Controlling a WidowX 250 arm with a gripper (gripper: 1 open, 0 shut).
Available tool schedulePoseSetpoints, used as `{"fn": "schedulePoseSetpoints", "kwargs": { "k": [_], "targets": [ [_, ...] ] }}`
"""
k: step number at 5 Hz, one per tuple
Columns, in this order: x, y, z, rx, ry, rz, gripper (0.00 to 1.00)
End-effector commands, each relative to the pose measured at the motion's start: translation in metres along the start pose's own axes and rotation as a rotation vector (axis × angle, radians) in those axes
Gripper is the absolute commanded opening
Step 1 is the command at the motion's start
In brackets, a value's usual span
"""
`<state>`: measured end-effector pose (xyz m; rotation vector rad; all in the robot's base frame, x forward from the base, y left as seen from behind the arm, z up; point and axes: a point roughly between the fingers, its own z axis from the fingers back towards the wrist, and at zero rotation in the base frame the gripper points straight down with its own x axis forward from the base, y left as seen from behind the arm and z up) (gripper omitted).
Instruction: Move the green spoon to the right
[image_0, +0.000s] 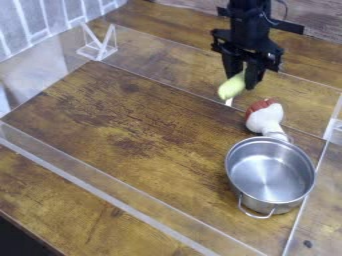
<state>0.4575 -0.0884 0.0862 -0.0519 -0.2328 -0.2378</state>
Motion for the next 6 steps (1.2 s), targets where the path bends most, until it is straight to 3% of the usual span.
{"fn": "schedulePoseSetpoints", "kwargs": {
  "k": [1, 4, 6],
  "targets": [
    [0.012, -0.014, 0.018, 0.009, -0.043, -0.020, 0.00],
    [0.008, -0.020, -0.007, 0.030, -0.018, 0.024, 0.00],
    [0.005, -0.008, 0.004, 0.032, -0.018, 0.000, 0.00]
  ]
}}
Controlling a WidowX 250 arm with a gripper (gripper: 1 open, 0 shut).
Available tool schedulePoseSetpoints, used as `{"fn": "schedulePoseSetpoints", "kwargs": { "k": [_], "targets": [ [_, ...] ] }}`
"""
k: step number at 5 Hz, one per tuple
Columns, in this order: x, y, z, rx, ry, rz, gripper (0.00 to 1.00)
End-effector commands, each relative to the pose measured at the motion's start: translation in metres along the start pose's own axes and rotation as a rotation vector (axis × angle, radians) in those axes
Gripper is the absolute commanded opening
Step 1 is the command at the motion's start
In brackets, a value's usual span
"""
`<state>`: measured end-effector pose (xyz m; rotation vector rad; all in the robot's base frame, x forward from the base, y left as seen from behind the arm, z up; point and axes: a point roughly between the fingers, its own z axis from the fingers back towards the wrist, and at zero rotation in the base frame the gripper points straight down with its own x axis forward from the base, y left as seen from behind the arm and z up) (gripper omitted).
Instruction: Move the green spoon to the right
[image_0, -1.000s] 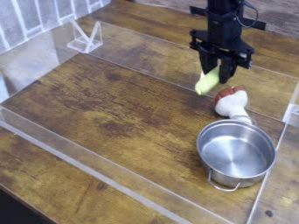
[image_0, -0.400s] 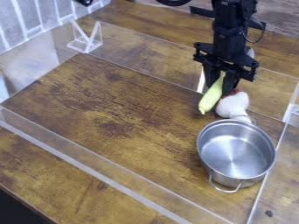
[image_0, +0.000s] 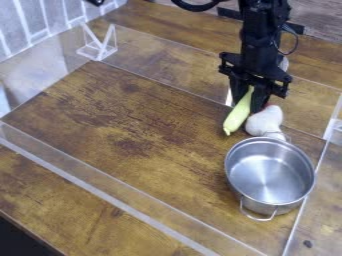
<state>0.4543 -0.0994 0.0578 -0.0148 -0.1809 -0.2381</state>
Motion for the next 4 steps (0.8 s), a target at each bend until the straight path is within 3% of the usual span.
{"fn": "schedulePoseSetpoints", "kwargs": {
  "k": [1, 4],
  "targets": [
    [0.011, 0.004, 0.024, 0.004, -0.076, -0.017, 0.00],
    [0.006, 0.000, 0.006, -0.001, -0.083, -0.132, 0.00]
  ]
}}
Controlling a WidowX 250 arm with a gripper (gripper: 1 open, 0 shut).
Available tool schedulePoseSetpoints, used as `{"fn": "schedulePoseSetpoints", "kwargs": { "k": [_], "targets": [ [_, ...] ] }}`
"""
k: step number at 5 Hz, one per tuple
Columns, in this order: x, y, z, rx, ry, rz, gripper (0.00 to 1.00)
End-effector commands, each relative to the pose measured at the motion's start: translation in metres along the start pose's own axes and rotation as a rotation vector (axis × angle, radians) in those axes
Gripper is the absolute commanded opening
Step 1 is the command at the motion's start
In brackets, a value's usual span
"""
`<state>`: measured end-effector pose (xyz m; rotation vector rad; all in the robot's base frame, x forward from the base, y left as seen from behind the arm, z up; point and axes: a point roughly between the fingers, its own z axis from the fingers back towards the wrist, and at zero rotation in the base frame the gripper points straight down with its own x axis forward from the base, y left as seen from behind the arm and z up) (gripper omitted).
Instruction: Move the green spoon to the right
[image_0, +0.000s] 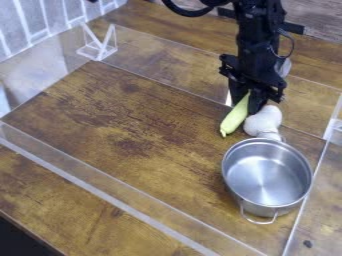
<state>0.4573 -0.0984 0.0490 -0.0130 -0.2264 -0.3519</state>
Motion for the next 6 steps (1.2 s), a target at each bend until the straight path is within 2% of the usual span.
{"fn": "schedulePoseSetpoints", "kwargs": {
  "k": [1, 3, 4, 6],
  "targets": [
    [0.005, -0.004, 0.009, 0.000, -0.039, -0.062, 0.00],
    [0.007, -0.010, 0.014, 0.041, -0.036, 0.034, 0.00],
    [0.010, -0.016, 0.020, 0.014, -0.029, -0.004, 1.00],
    [0.021, -0.025, 0.040, -0.018, -0.036, -0.075, 1.00]
  ]
}}
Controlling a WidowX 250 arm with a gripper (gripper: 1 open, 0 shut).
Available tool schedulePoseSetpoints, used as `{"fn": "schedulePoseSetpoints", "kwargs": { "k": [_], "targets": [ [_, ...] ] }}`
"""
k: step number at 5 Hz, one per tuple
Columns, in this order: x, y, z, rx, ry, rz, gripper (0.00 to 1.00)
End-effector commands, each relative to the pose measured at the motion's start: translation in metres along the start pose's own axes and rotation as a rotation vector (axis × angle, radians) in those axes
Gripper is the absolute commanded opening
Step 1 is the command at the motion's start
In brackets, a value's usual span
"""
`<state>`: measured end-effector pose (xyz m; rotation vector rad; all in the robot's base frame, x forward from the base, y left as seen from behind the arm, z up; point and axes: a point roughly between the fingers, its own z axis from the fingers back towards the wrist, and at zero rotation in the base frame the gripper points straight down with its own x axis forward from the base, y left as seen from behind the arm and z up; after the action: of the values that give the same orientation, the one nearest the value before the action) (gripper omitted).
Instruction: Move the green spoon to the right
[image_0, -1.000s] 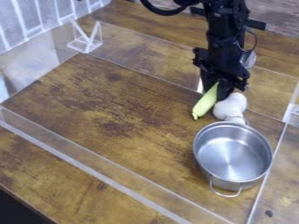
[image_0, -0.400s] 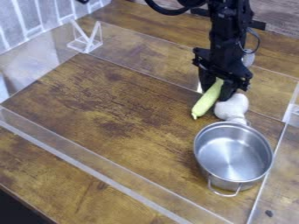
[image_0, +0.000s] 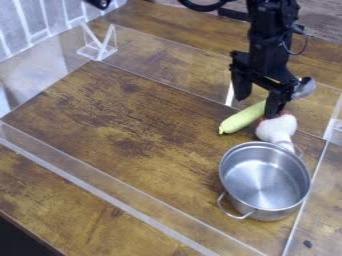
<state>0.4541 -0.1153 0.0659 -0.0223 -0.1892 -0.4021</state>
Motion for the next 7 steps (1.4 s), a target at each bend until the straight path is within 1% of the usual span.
{"fn": "schedulePoseSetpoints", "kwargs": {
  "k": [1, 3, 4, 5, 6, 7],
  "targets": [
    [0.018, -0.009, 0.033, -0.004, -0.075, -0.064, 1.00],
    [0.019, -0.023, 0.015, -0.024, -0.064, -0.092, 1.00],
    [0.019, -0.021, 0.012, -0.021, -0.056, -0.059, 0.00],
    [0.020, -0.014, 0.015, -0.009, -0.053, -0.012, 0.00],
    [0.014, -0.002, 0.006, -0.015, -0.047, -0.011, 1.00],
    [0.007, 0.008, -0.004, -0.022, -0.040, -0.011, 1.00]
  ]
}}
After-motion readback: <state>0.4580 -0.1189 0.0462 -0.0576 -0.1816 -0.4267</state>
